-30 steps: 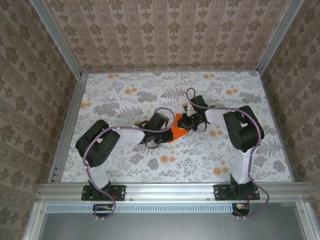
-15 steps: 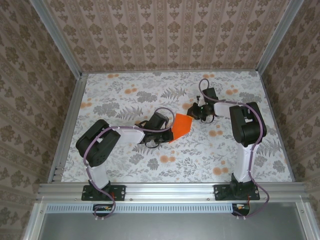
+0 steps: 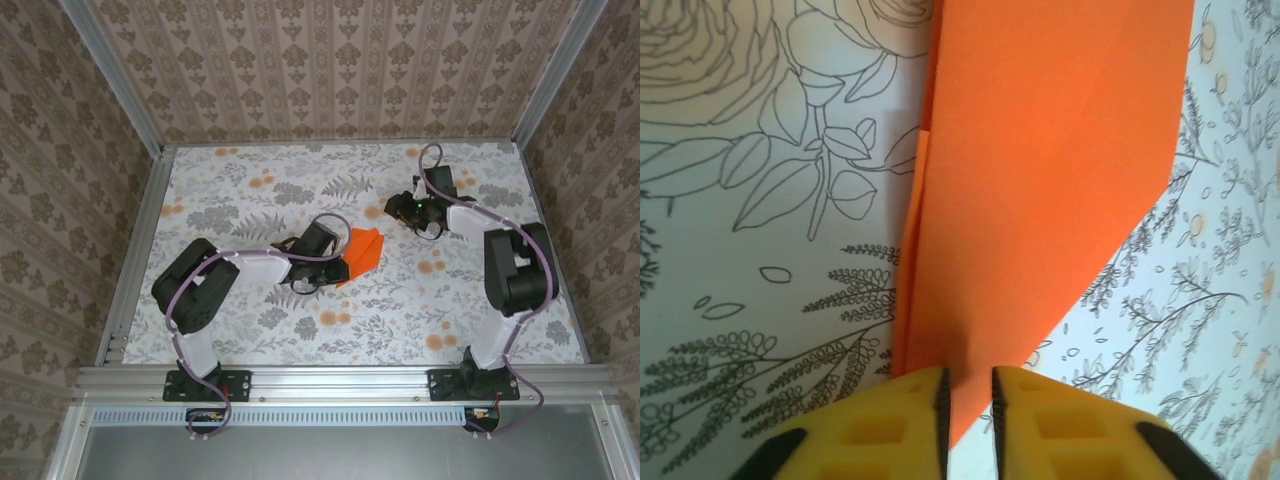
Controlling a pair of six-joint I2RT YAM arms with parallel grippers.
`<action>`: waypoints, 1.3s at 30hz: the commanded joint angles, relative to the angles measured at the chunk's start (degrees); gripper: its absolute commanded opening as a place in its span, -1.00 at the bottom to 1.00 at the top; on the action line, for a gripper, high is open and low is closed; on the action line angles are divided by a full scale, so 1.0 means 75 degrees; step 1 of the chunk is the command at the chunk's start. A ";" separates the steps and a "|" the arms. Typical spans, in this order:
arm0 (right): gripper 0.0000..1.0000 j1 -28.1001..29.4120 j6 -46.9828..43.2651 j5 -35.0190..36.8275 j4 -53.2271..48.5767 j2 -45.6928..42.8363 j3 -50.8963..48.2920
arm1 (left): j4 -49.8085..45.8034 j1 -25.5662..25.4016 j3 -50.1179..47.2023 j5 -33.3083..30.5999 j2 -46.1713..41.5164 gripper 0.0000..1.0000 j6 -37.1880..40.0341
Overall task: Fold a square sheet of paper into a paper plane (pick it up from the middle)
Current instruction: Fourth fold the wing at the center of the table, then turn over the paper at the center of the table.
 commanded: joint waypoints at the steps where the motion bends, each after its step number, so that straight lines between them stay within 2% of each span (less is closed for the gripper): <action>1: -0.08 0.0201 0.0344 -0.0124 0.0128 -0.0667 -0.0633 | -0.0419 0.0117 0.0254 -0.0043 -0.0655 -0.43 0.0172; 3: 0.00 0.0326 0.0511 -0.0154 0.0225 -0.0955 -0.0958 | -0.0419 0.0224 0.0150 -0.0142 -0.0896 -0.27 0.0136; 8: 0.11 0.0767 0.0923 -0.0161 0.0512 -0.1145 -0.1547 | -0.0264 0.0560 -0.0430 -0.0373 -0.1475 -0.04 -0.0076; 15: 0.11 0.1402 0.1380 -0.0223 0.1110 -0.0405 -0.1682 | -0.0185 0.0961 -0.1113 -0.0708 -0.1984 0.32 -0.0364; 24: -0.10 0.1665 0.1376 -0.0381 0.1360 0.0299 -0.1373 | 0.0049 0.1260 -0.1537 -0.0530 -0.2210 0.56 -0.0672; 29: -0.31 0.1700 0.1349 -0.0662 0.1796 0.0554 -0.1390 | 0.0275 0.1441 -0.1649 -0.0182 -0.2220 0.65 -0.0797; 33: -0.45 0.1700 0.1319 -0.0844 0.2207 0.0757 -0.1396 | 0.0490 0.1650 -0.1731 0.0238 -0.2222 0.76 -0.0840; 39: -0.77 0.1700 0.1583 -0.1228 0.3483 0.0866 -0.1616 | 0.0981 0.2032 -0.1851 0.1484 -0.2143 0.91 -0.0745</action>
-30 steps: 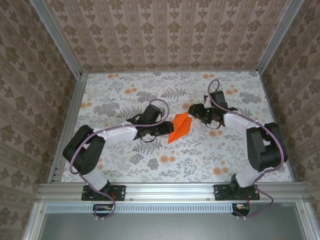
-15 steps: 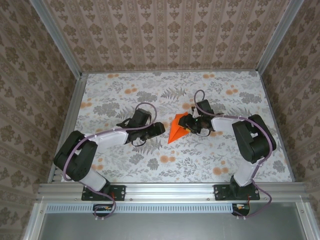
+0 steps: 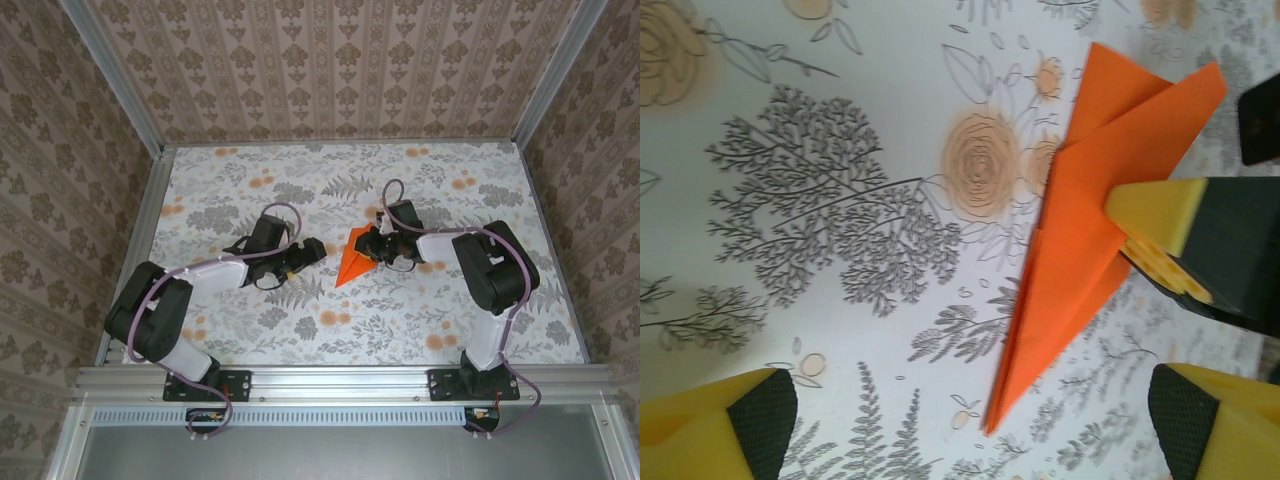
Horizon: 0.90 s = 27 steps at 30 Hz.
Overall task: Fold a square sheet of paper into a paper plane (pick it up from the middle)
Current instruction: Turn over the paper at the center of the table.
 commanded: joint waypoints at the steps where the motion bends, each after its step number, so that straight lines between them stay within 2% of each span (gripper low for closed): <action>1: -0.80 0.0039 0.0224 -0.0475 0.1097 0.0008 -0.0047 | 0.0472 0.0216 -0.0167 0.0937 -0.0120 0.93 0.0024; 5: -0.84 0.0039 0.0502 -0.0858 0.1589 -0.0497 -0.0128 | 0.0947 0.0436 -0.0314 0.1451 -0.0294 1.00 -0.0111; 12: -0.84 0.0027 0.1244 -0.1854 0.2204 -0.1390 0.0006 | 0.2007 0.0649 -0.0379 0.2278 -0.0725 1.00 -0.0541; 15: -0.83 0.0027 0.1666 -0.2224 0.2522 -0.1551 0.0138 | 0.2926 0.0661 -0.0410 0.2616 -0.0787 1.00 -0.0997; 20: -0.82 0.0033 0.2458 -0.2658 0.3320 -0.1514 0.0249 | 0.3093 0.0664 -0.0132 0.2722 -0.0962 0.98 -0.1027; 22: -0.81 0.0032 0.2664 -0.2749 0.3516 -0.1492 0.0260 | 0.3314 0.0666 -0.0090 0.2778 -0.0936 0.92 -0.1110; 27: -0.82 0.0035 0.3061 -0.2914 0.3907 -0.1421 0.0263 | 0.3760 0.0620 -0.0064 0.2839 -0.0831 0.51 -0.1267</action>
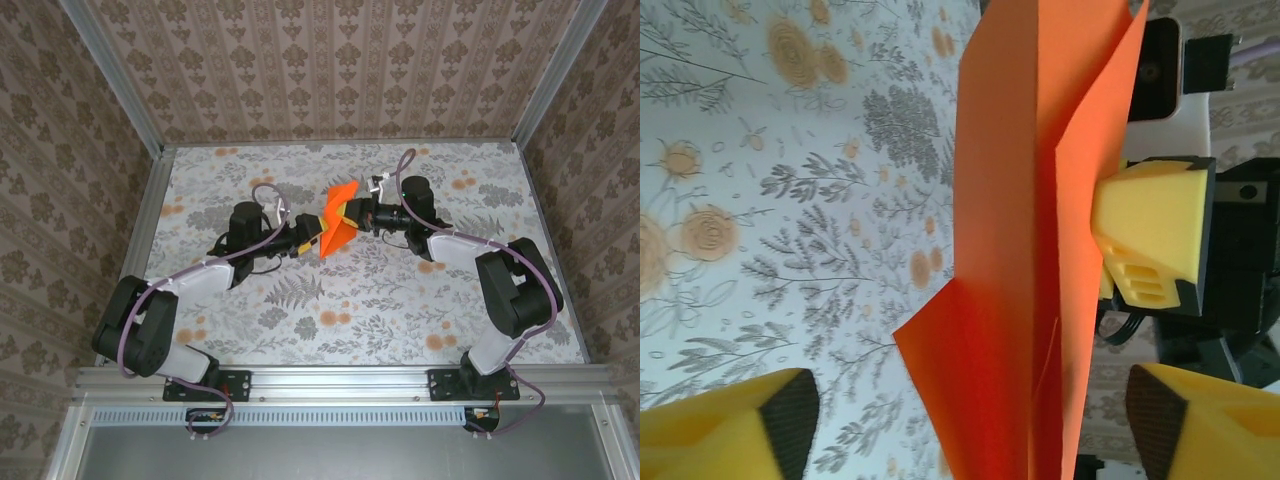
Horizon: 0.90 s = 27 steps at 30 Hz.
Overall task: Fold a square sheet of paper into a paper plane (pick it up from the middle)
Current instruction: Turn over the paper at the center of the table.
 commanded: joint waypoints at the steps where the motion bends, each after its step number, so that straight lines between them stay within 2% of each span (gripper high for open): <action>1: -0.81 0.0042 0.0538 -0.0434 0.0684 0.0028 0.0186 | 0.0711 -0.0015 0.0228 0.0253 -0.0050 0.45 -0.0159; 9: -0.81 0.0041 0.0967 -0.0531 0.1288 0.0343 0.0088 | 0.1371 -0.0126 0.0373 0.0316 0.0186 0.04 -0.0531; 20: -0.79 0.0029 0.0864 -0.0482 0.1147 0.0533 0.0070 | 0.1174 -0.0118 0.0380 0.0227 0.0206 -0.51 -0.0437; 25: -0.66 -0.0042 0.0707 -0.0471 0.0883 0.0475 0.0082 | 0.0991 -0.0121 0.0415 0.0169 0.0219 -0.75 -0.0300; 27: -0.55 -0.0095 0.0494 -0.0471 0.0573 0.0360 0.0105 | 0.0766 -0.0121 0.0455 0.0116 0.0192 -0.83 -0.0183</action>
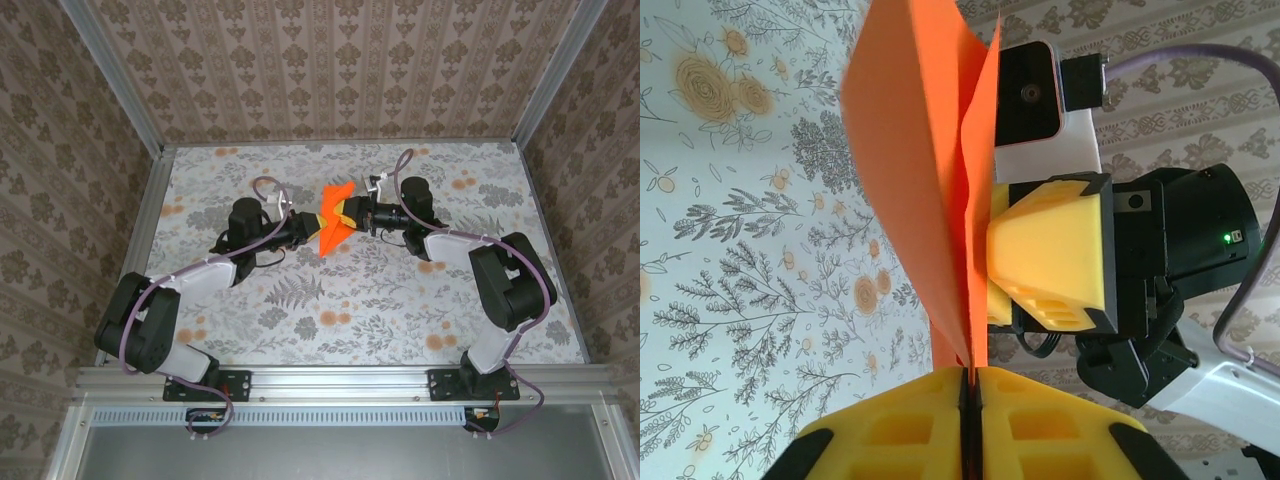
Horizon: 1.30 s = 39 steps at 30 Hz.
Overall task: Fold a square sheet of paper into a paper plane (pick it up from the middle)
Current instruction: Turn over the paper at the center of the table.
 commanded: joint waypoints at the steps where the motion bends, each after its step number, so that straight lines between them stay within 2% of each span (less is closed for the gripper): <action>1: -0.48 -0.0117 -0.0389 -0.0142 -0.0462 -0.0090 0.0109 | -0.0303 -0.0019 0.0273 -0.0092 0.0009 -0.85 0.0349; 5: -0.14 -0.0369 -0.1637 0.0224 -0.2188 -0.0706 0.0132 | -0.1519 0.0022 0.0419 -0.0407 -0.0272 -0.89 0.0993; 7: 0.03 -0.0510 -0.2619 0.0736 -0.3585 -0.1160 0.0222 | -0.2694 0.0042 0.0645 -0.0710 -0.0483 -0.90 0.1629; 10: 0.24 -0.0602 -0.4144 0.1996 -0.5701 -0.1836 0.0444 | -0.5173 0.0051 0.1280 -0.1829 -0.0806 -0.90 0.2887; 13: 0.41 -0.0606 -0.5090 0.3464 -0.6938 -0.2437 0.0503 | -0.7617 -0.0023 0.2088 -0.3506 -0.0889 -0.88 0.3986; 17: 0.52 -0.0607 -0.5626 0.4867 -0.7550 -0.3090 0.0352 | -0.9846 -0.0395 0.3091 -0.5847 -0.0620 -0.87 0.4779; 22: 0.58 -0.0608 -0.5726 0.5955 -0.7607 -0.3643 0.0075 | -1.2034 -0.1191 0.4434 -0.8924 0.0406 -0.87 0.4947; 25: 0.59 -0.0626 -0.5698 0.6418 -0.7592 -0.3879 -0.0066 | -1.2919 -0.1550 0.5096 -1.0076 0.1156 -0.88 0.4755; 28: 0.60 -0.0638 -0.5641 0.6802 -0.7608 -0.4061 -0.0214 | -1.3310 -0.1808 0.5593 -1.0545 0.1868 -0.87 0.4576; 32: 0.60 -0.0696 -0.5506 0.7099 -0.7656 -0.4237 -0.0376 | -1.3272 -0.2085 0.5963 -1.0536 0.2721 -0.85 0.4441; 39: 0.60 -0.0873 -0.5226 0.6833 -0.7347 -0.4315 -0.0639 | -1.2193 -0.2437 0.6319 -0.9384 0.3977 -0.73 0.4491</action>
